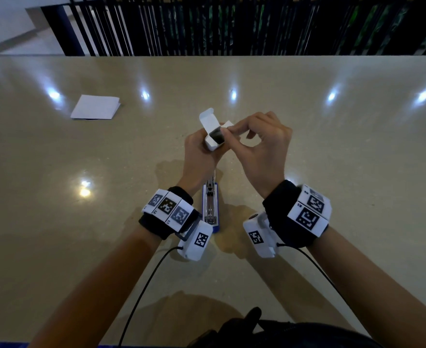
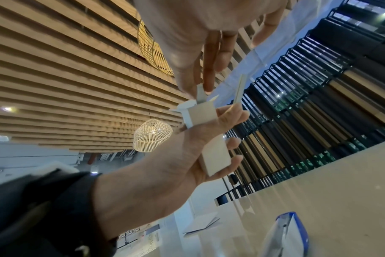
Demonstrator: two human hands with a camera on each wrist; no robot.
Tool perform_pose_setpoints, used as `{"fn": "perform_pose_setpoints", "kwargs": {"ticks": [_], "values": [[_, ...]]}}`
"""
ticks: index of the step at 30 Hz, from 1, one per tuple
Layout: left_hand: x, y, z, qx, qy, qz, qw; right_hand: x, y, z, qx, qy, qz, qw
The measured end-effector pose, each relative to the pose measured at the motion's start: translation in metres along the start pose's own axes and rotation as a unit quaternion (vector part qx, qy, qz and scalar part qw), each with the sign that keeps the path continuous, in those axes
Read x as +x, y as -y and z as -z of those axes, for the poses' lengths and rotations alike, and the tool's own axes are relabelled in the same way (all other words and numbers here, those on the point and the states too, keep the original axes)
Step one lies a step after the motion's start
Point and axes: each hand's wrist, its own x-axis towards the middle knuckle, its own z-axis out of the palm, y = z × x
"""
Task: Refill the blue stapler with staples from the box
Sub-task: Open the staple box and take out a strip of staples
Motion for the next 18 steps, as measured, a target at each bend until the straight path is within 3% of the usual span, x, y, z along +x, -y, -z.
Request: {"fn": "perform_pose_setpoints", "kwargs": {"ticks": [8,14,18], "values": [[0.002,-0.001,0.000,0.052,-0.020,-0.048,0.997,-0.004,0.002,-0.002,0.002,-0.015,0.028,0.999],[-0.001,-0.002,0.001,0.085,0.002,-0.077,0.993,0.002,0.008,0.000,0.015,0.037,-0.017,0.999],[0.001,-0.002,0.000,0.063,-0.023,-0.038,0.997,-0.001,0.007,0.000,-0.070,0.088,-0.008,0.994]]}}
